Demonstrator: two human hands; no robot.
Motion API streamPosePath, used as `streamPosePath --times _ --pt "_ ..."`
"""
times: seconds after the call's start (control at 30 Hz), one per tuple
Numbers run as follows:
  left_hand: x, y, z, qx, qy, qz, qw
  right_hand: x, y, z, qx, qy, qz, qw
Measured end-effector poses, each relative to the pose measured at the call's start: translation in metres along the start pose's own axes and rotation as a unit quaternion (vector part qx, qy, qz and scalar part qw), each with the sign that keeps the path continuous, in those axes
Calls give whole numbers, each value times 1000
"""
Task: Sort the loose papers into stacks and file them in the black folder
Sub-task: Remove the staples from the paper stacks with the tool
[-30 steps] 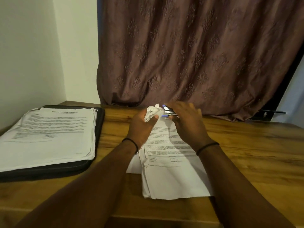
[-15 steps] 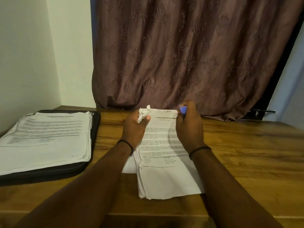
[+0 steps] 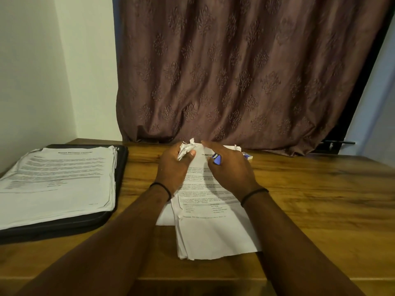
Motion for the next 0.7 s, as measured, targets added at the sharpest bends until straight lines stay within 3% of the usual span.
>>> streamPosePath --times 0.2,0.43,0.6,0.67,0.7 --pt "3 -3 7 -18 -19 -32 999 -1 4 3 10 -26 27 999" --pt "8 -16 3 -25 14 -46 999 0 30 3 198 -38 153 967" --pt "9 -17 -2 9 31 -32 999 -3 44 6 197 -28 152 968" --pt "9 -15 -3 31 32 -24 999 -4 47 3 277 1 193 941" --pt "9 -13 -3 34 32 -21 999 -6 48 4 354 2 227 907"
Point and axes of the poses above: each hand's wrist, its own x-axis towards the middle knuckle, its own z-axis out of the palm, y = z × x, the point moved 7 cm from there along x, towards the middle knuckle, and after that the axes turned 4 degrees about x, right-handed, at the moved point
